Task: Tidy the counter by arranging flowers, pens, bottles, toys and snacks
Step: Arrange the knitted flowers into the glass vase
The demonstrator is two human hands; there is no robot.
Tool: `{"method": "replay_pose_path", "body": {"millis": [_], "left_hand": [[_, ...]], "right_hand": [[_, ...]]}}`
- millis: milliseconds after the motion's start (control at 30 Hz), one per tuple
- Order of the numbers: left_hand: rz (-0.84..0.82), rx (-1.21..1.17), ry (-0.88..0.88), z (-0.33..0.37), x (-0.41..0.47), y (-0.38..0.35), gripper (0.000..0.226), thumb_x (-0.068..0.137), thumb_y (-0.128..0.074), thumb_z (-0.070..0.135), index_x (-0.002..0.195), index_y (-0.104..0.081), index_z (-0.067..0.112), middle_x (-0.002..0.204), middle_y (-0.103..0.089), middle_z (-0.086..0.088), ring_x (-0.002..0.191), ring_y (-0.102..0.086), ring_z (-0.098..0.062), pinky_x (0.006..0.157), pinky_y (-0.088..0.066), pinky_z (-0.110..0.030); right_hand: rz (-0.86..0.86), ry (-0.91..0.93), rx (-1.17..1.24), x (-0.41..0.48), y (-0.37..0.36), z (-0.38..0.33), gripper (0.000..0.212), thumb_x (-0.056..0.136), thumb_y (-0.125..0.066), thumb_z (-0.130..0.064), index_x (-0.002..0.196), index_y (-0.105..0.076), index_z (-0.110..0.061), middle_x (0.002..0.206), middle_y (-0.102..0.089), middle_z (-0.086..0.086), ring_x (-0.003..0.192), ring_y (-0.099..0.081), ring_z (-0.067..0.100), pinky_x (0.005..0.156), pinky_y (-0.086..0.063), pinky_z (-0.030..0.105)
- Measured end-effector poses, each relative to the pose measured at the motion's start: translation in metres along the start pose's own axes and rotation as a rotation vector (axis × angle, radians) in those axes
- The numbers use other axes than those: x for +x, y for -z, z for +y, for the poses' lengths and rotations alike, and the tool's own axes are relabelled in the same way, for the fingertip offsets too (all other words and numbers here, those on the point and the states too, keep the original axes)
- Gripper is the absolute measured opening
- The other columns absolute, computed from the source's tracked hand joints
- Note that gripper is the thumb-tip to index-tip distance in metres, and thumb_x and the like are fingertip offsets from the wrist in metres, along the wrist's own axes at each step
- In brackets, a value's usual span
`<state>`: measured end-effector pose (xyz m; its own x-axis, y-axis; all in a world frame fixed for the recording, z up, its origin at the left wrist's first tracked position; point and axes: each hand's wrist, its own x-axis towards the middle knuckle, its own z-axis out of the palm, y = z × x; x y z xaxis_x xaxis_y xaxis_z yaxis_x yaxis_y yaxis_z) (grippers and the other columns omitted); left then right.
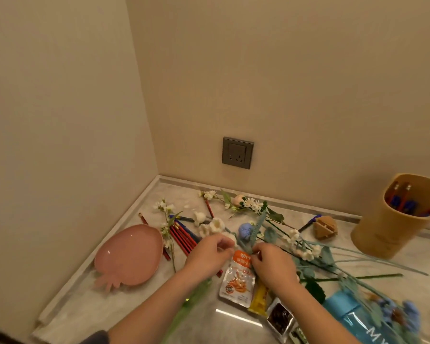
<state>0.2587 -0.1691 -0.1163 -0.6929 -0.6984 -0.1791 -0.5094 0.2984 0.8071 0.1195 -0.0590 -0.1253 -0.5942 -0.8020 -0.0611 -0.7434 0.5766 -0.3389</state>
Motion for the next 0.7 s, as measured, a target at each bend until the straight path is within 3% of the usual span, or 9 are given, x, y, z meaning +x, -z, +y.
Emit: {"method": "replay_pose_path", "body": {"millis": [133,267,367,467,567,700], "left_hand": [[-0.076,0.063,0.012,0.002,0.011,-0.001,0.023,0.088,-0.062,0.035,0.109,-0.068,0.032,0.103,-0.067,0.02,0.097,-0.06,0.001,0.091,-0.052,-0.03],[-0.057,0.078,-0.027,0.006,0.023,0.005,0.022,0.091,-0.056,0.036,0.107,-0.072,0.033,0.105,-0.069,0.019,0.095,-0.061,0.002,0.089,-0.051,-0.029],[-0.037,0.083,-0.027,0.012,0.03,0.007,0.023,0.092,-0.053,0.04,0.088,-0.075,0.033,0.089,-0.073,0.01,0.078,-0.065,-0.006,0.079,-0.054,-0.036],[-0.024,0.096,0.003,0.018,0.034,0.005,0.042,0.095,-0.046,0.047,0.088,-0.073,0.017,0.091,-0.072,-0.01,0.083,-0.068,-0.026,0.081,-0.053,-0.043],[-0.037,-0.154,-0.004,0.03,0.033,0.001,0.036,0.1,-0.042,0.042,0.09,-0.068,0.019,0.094,-0.073,-0.004,0.089,-0.069,-0.019,0.084,-0.055,-0.039],[0.051,-0.685,0.042,0.056,0.035,0.001,0.018,0.1,-0.046,0.016,0.099,-0.062,0.009,0.096,-0.073,-0.011,0.082,-0.071,-0.022,0.072,-0.06,-0.032]], "right_hand": [[-0.053,-0.025,0.038,0.01,-0.001,-0.002,0.016,0.09,-0.05,-0.036,0.089,-0.065,-0.03,0.085,-0.066,-0.009,0.08,-0.061,0.01,0.064,-0.049,0.029],[-0.133,0.004,0.278,0.024,0.009,-0.008,0.019,0.093,-0.052,-0.028,0.087,-0.068,-0.021,0.08,-0.066,-0.006,0.074,-0.061,0.011,0.068,-0.049,0.032],[-0.186,-0.009,0.499,0.031,0.022,-0.013,0.024,0.095,-0.054,-0.02,0.084,-0.071,-0.007,0.061,-0.057,-0.004,0.051,-0.05,0.005,0.055,-0.043,0.026],[-0.197,-0.07,0.73,0.03,0.037,-0.016,0.025,0.095,-0.051,-0.012,0.076,-0.067,-0.009,0.049,-0.048,-0.006,0.036,-0.037,0.003,0.04,-0.031,0.018],[-0.215,-0.098,0.94,0.026,0.048,-0.018,0.027,0.097,-0.046,-0.01,0.076,-0.063,-0.01,0.046,-0.043,-0.005,0.035,-0.031,0.007,0.035,-0.025,0.019],[-0.23,-0.051,1.118,0.013,0.054,-0.02,0.029,0.099,-0.043,-0.007,0.077,-0.062,-0.014,0.047,-0.041,0.0,0.034,-0.029,0.01,0.033,-0.023,0.018]]}}
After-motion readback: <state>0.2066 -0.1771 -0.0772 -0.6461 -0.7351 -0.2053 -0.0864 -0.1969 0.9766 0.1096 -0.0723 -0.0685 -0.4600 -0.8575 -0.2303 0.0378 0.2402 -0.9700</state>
